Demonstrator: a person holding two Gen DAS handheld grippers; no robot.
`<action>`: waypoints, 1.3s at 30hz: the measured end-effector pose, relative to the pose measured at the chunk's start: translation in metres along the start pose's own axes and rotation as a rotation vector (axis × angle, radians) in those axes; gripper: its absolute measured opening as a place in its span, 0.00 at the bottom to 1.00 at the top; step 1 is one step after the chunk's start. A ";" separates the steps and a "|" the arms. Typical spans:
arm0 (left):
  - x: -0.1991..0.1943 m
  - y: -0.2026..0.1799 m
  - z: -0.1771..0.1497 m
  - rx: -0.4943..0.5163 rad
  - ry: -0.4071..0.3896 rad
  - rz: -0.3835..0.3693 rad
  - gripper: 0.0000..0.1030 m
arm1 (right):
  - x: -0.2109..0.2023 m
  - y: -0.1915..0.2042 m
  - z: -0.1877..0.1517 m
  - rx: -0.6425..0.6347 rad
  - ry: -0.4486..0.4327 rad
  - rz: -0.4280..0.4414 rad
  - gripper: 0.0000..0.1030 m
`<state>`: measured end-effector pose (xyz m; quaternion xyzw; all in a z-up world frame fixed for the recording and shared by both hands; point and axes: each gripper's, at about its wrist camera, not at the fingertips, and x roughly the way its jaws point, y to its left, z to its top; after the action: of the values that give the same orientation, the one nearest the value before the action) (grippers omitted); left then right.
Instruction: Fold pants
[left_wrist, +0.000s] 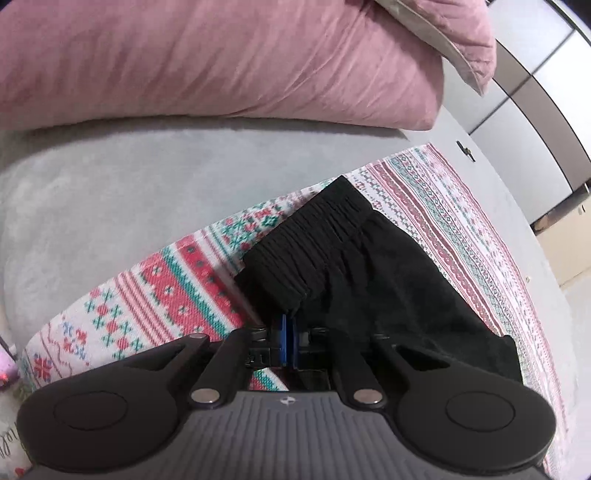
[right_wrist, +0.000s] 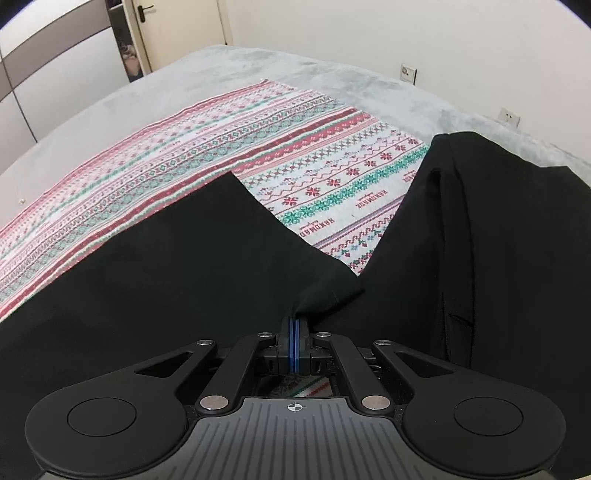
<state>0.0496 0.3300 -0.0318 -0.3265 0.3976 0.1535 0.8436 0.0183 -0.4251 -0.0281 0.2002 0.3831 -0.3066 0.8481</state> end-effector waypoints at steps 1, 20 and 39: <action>0.002 -0.001 0.000 0.009 0.003 0.002 0.31 | -0.001 0.001 -0.001 -0.004 -0.004 -0.005 0.00; -0.029 -0.044 -0.004 0.190 -0.078 -0.104 0.64 | -0.077 0.088 -0.014 -0.321 -0.253 -0.137 0.67; 0.041 -0.094 -0.030 0.373 0.098 0.002 0.62 | -0.037 0.460 -0.184 -1.021 0.055 0.642 0.66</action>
<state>0.1077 0.2398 -0.0375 -0.1712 0.4600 0.0619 0.8691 0.2115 0.0309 -0.0667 -0.1188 0.4242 0.1929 0.8768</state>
